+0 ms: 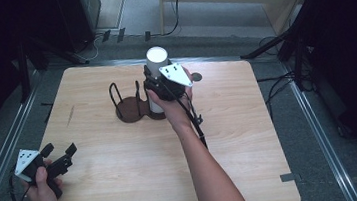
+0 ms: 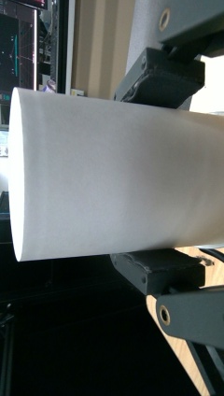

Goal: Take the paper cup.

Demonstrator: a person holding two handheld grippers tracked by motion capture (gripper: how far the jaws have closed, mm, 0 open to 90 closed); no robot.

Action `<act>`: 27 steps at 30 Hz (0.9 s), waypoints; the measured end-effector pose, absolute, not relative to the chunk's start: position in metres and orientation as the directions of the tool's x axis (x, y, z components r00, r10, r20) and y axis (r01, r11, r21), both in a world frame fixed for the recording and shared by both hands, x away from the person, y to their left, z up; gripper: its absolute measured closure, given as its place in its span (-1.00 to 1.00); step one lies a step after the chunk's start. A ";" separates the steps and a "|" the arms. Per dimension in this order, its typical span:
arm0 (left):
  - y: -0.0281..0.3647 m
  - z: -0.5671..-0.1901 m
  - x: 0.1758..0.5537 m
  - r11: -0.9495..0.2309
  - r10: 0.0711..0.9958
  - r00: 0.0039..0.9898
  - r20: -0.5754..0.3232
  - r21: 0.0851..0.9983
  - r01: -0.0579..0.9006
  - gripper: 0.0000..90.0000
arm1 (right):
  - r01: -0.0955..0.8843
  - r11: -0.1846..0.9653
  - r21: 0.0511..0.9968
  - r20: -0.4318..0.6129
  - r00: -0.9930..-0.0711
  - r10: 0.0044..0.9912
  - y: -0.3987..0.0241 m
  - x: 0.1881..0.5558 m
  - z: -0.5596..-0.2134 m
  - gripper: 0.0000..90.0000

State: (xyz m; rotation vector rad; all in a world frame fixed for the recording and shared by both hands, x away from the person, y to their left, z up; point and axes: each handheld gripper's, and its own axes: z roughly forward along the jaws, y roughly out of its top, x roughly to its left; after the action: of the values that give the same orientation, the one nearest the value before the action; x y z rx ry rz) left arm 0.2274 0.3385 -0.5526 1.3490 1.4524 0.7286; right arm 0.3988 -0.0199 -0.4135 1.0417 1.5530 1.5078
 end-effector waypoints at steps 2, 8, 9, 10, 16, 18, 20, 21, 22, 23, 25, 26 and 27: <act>0.338 -0.552 0.227 0.200 0.962 0.102 -0.253 0.907 0.370 -0.70 | 0.057 -0.017 0.998 0.039 -0.413 0.910 -0.022 0.397 -0.411 -0.34; 0.339 -0.553 0.227 0.200 0.962 0.104 -0.254 0.908 0.369 -0.70 | 0.042 -0.029 0.999 0.044 -0.417 0.908 -0.029 0.390 -0.402 -0.34; 0.339 -0.553 0.227 0.202 0.961 0.104 -0.256 0.908 0.368 -0.70 | 0.041 -0.028 0.999 0.043 -0.417 0.908 -0.030 0.389 -0.401 -0.34; 0.339 -0.553 0.227 0.202 0.961 0.104 -0.256 0.908 0.368 -0.70 | 0.041 -0.028 0.999 0.043 -0.417 0.908 -0.030 0.389 -0.401 -0.34; 0.339 -0.553 0.227 0.204 0.961 0.104 -0.258 0.908 0.367 -0.70 | 0.035 -0.042 0.998 0.053 -0.423 0.905 -0.037 0.382 -0.398 -0.34; 0.339 -0.553 0.227 0.205 0.960 0.104 -0.259 0.907 0.367 -0.70 | 0.036 -0.038 0.999 0.050 -0.422 0.905 -0.040 0.379 -0.400 -0.34; 0.339 -0.553 0.227 0.202 0.961 0.105 -0.257 0.908 0.368 -0.70 | 0.052 -0.032 0.998 0.051 -0.416 0.908 -0.045 0.377 -0.404 -0.34; 0.339 -0.553 0.227 0.203 0.960 0.105 -0.258 0.908 0.367 -0.70 | 0.059 -0.031 0.998 0.053 -0.415 0.908 -0.047 0.376 -0.406 -0.34; 0.339 -0.553 0.227 0.203 0.960 0.106 -0.258 0.908 0.367 -0.70 | 0.063 -0.031 0.998 0.054 -0.413 0.909 -0.050 0.375 -0.408 -0.34; 0.339 -0.553 0.227 0.204 0.960 0.106 -0.259 0.908 0.367 -0.70 | 0.063 -0.038 0.997 0.060 -0.413 0.909 -0.052 0.374 -0.409 -0.34; 0.339 -0.553 0.227 0.204 0.960 0.107 -0.259 0.907 0.367 -0.70 | 0.061 -0.045 0.997 0.066 -0.410 0.910 -0.058 0.371 -0.411 -0.34; 0.339 -0.553 0.227 0.203 0.960 0.106 -0.258 0.908 0.367 -0.70 | 0.060 -0.045 0.997 0.065 -0.403 0.913 -0.061 0.370 -0.412 -0.34; 0.339 -0.553 0.227 0.203 0.961 0.106 -0.257 0.908 0.366 -0.70 | 0.063 -0.047 0.997 0.068 -0.397 0.915 -0.065 0.368 -0.412 -0.34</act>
State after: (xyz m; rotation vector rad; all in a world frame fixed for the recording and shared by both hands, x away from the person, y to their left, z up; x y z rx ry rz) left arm 0.2267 0.3391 -0.5526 1.3461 1.4480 0.7284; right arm 0.3680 -0.0647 -0.4117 1.0709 1.5195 1.5278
